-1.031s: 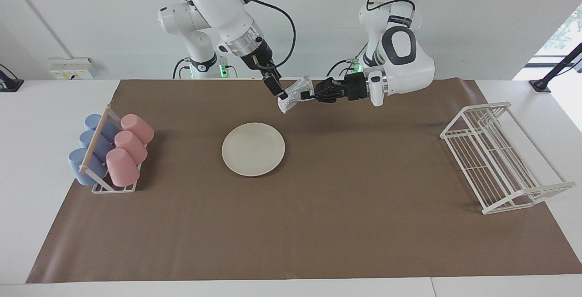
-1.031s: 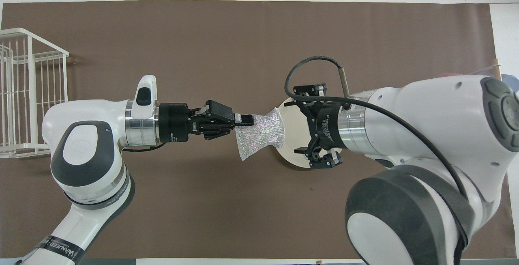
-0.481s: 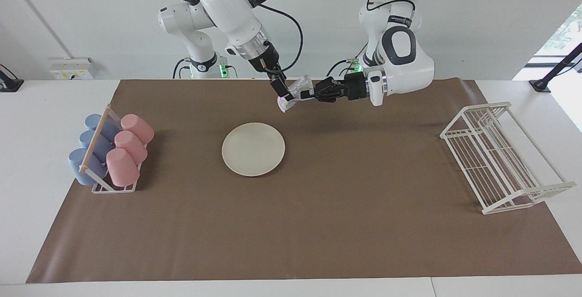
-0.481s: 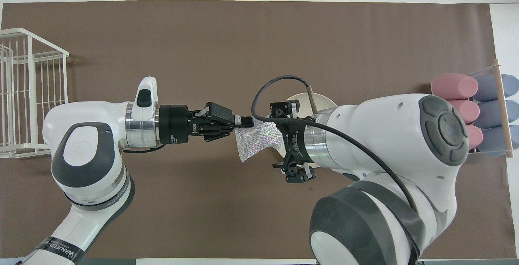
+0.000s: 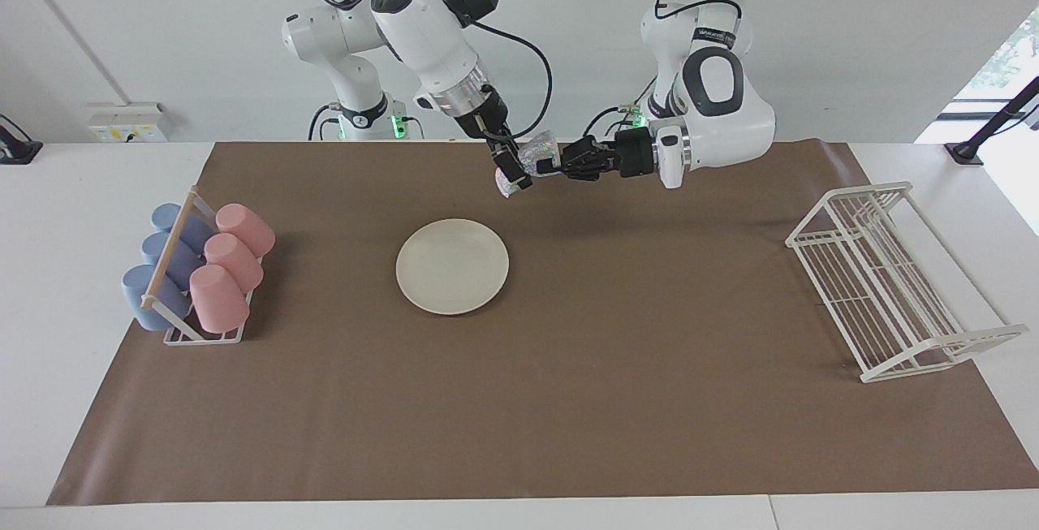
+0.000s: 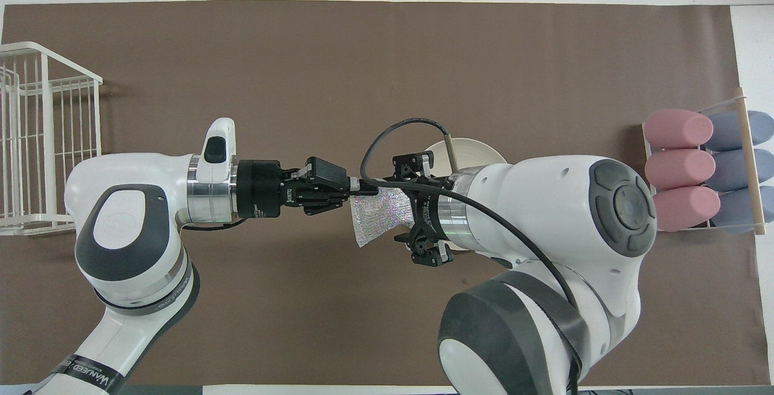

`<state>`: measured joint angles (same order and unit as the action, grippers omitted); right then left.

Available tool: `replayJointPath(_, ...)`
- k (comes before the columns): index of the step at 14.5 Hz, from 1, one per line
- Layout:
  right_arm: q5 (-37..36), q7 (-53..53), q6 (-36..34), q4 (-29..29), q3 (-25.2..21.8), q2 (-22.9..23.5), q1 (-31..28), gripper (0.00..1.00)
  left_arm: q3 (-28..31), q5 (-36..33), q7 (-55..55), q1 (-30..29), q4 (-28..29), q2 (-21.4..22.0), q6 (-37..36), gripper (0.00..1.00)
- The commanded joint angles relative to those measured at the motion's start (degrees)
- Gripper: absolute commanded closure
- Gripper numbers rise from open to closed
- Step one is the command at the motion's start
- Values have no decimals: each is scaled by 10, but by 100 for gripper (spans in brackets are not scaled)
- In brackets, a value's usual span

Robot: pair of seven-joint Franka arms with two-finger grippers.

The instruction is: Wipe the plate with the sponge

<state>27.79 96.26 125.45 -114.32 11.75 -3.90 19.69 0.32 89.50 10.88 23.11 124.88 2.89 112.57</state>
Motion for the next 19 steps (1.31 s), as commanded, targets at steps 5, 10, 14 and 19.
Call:
replayJointPath(5,11,-17,16,-7,2,-1,-3,100,6,9,12,4,22,20,-8,100)
replayJointPath(10,11,-52,13,-8,1,-2,-9,100,6,7,11,8,22,23,-2,0)
replayJointPath(14,3,-96,20,-44,1,1,-11,100,7,4,8,4,22,25,-1,0)
replayJointPath(19,3,-191,117,-106,1,58,-23,100,8,-107,1,-27,19,28,2,0)
